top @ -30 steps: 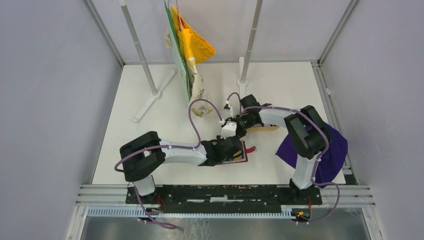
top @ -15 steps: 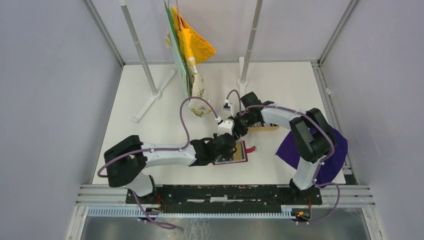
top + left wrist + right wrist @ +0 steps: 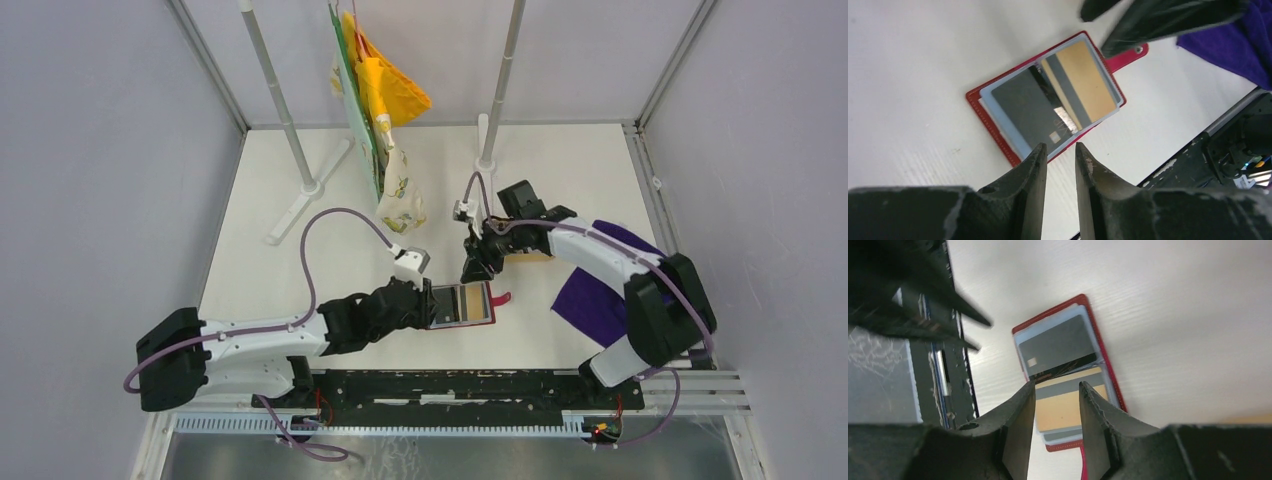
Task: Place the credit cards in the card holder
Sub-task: Insert the credit card into the card holder, then turn over the card slot in the card holder.
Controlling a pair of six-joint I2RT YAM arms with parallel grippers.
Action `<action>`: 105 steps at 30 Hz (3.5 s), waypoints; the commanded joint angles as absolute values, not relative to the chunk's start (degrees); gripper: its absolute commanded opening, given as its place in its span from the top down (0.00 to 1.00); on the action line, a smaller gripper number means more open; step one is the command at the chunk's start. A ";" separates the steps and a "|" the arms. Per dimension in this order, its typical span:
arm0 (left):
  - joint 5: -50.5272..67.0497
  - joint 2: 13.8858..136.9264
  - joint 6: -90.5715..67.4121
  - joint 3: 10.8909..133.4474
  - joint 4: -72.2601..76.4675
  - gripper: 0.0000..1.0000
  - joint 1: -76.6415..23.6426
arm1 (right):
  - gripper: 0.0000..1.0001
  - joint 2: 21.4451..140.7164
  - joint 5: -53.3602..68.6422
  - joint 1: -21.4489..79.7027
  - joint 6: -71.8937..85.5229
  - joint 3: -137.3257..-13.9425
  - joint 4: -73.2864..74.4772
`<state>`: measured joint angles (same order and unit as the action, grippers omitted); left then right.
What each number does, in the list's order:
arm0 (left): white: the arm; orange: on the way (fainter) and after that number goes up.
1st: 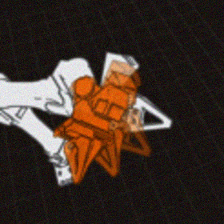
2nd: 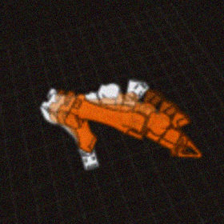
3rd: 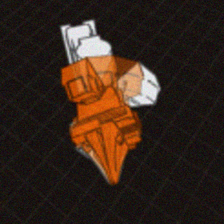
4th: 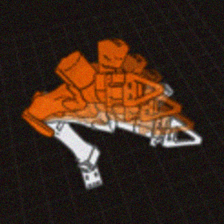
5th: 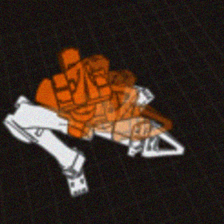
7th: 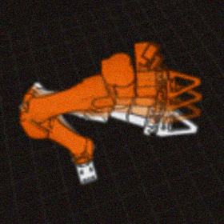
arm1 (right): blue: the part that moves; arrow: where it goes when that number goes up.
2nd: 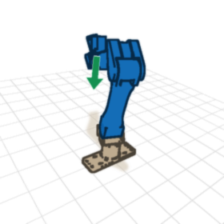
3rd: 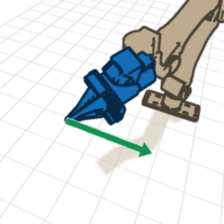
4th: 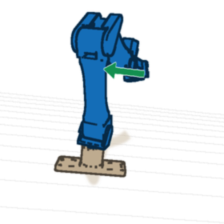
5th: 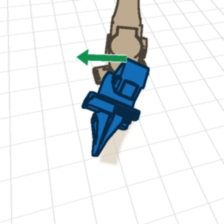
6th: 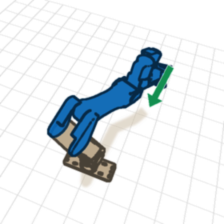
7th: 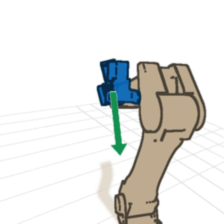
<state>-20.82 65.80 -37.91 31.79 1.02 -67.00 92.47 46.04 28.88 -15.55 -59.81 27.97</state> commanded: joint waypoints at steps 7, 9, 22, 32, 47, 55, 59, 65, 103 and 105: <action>-12.12 56.61 -41.03 22.07 8.46 0.67 -56.39 | 0.89 78.21 57.91 33.29 -68.35 -46.74 33.11; -10.17 55.58 -41.61 20.66 9.75 0.67 -54.62 | 0.91 80.68 52.93 35.03 -63.82 -47.66 30.55; -3.39 59.78 -44.60 16.69 18.80 0.68 -52.56 | 0.93 88.65 36.06 40.55 -48.63 -47.40 19.33; -1.95 65.11 -45.64 16.68 22.41 0.62 -52.31 | 0.93 92.77 31.72 43.56 -43.08 -48.16 16.56; -0.86 68.86 -47.00 15.38 26.01 0.54 -51.93 | 0.87 95.26 32.91 44.53 -39.47 -48.69 15.19; -0.26 69.67 -48.50 14.69 29.11 0.54 -51.83 | 0.86 92.50 41.13 40.69 -40.06 -49.31 17.00; -0.26 69.38 -48.52 14.83 29.09 0.55 -51.73 | 0.86 88.36 46.93 37.89 -41.28 -48.67 17.62; 1.49 70.81 -48.72 15.67 29.42 0.63 -51.50 | 0.87 89.97 45.23 37.69 -40.82 -48.12 17.05; 3.17 74.48 -49.52 17.49 30.23 0.56 -50.71 | 0.89 97.40 31.64 40.64 -36.61 -50.19 17.94; 3.63 74.95 -49.72 17.49 31.07 0.56 -50.65 | 0.89 97.48 31.91 40.69 -36.59 -50.19 17.95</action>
<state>2.15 74.06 -47.59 15.88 27.99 -51.07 96.18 34.44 40.66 -35.40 -49.39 16.36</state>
